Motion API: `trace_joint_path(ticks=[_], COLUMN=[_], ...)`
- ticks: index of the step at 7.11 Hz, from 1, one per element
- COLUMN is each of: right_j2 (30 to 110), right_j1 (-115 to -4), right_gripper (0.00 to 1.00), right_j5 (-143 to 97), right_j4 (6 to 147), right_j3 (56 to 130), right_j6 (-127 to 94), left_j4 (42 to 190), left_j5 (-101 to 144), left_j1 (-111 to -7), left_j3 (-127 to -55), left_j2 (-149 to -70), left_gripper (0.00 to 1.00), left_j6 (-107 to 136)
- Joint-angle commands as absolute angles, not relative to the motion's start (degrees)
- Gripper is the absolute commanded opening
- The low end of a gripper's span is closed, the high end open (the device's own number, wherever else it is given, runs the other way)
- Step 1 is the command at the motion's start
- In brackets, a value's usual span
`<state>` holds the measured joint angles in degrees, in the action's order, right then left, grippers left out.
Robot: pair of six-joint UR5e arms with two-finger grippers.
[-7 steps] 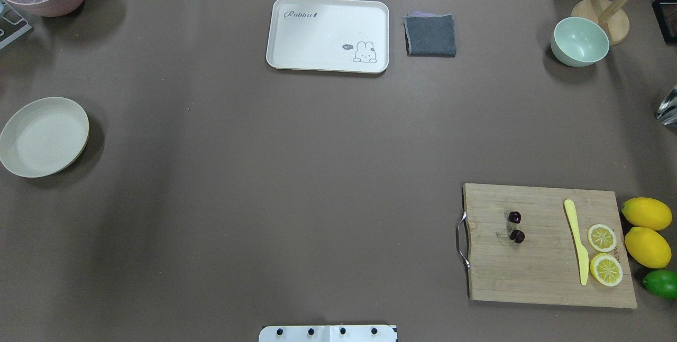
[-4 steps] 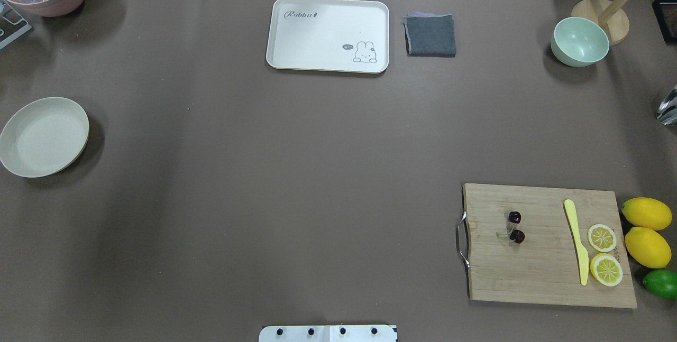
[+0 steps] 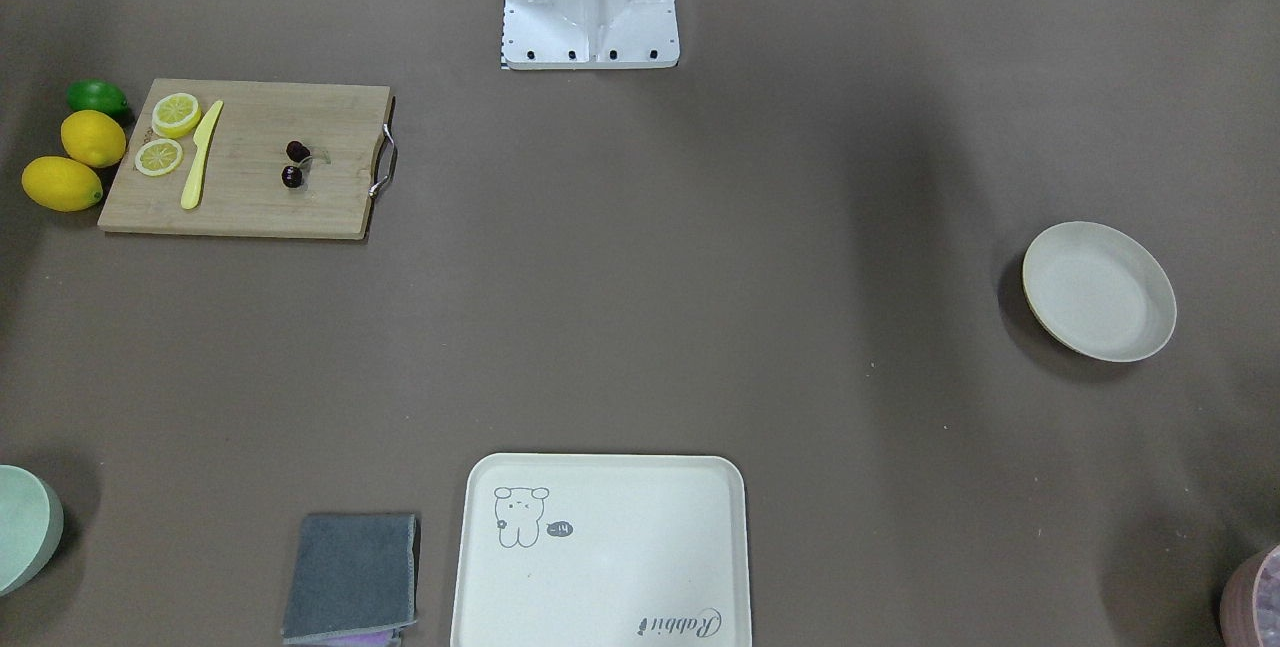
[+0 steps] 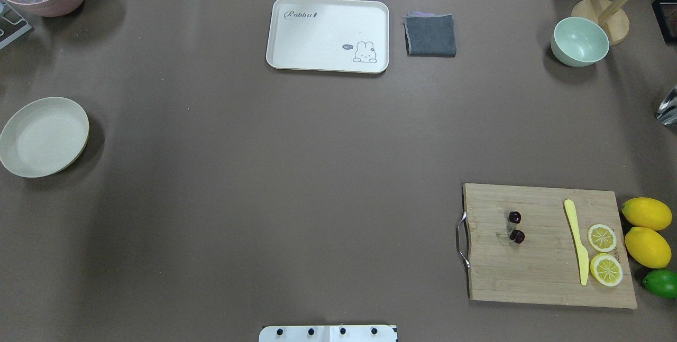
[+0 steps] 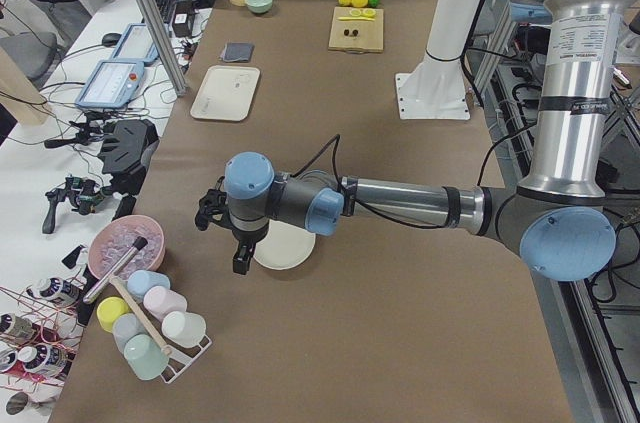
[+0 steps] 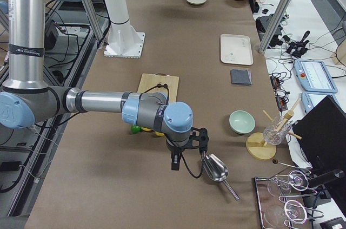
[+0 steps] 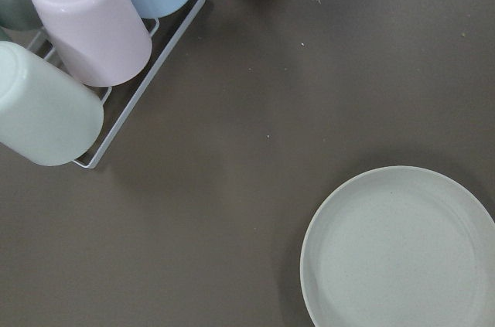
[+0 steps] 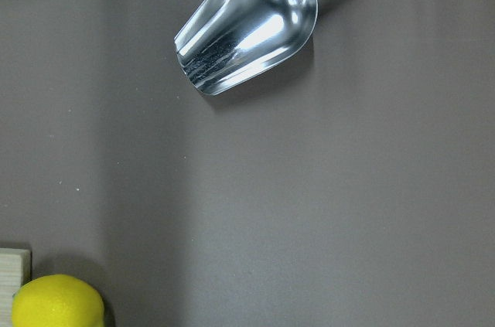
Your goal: Place red cherry on plate
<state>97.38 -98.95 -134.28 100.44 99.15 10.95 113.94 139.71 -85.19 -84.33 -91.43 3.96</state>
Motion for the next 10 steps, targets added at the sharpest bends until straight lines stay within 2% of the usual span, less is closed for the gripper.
trace_joint_path(ticks=[1,5,8,9,10], right_j2=[97.6,97.6,97.5,97.5,97.5], right_j1=[-99.0,-99.0,-99.0,-99.0,-99.0], right_gripper=[1.0,1.0,1.0,1.0,1.0], right_j5=[-134.2,-134.2,-134.2,-134.2,-134.2], right_j4=[100.4,100.4,100.4,100.4,100.4], right_j3=[99.1,99.7,99.8,99.8,99.8], right_j6=[11.1,11.0,11.0,11.0,11.0], left_j4=[129.1,138.7,138.7,138.8,138.7], left_j5=[139.7,133.6,133.5,133.5,133.5], left_j1=[-79.7,-70.5,-68.7,-68.6,-68.6], left_j3=[-77.3,-72.4,-70.4,-70.4,-70.2], left_j2=[-90.9,-91.3,-92.0,-92.0,-92.0], left_gripper=[0.98,0.98,0.97,0.82,0.58], left_j6=[13.3,22.0,22.1,22.1,22.1])
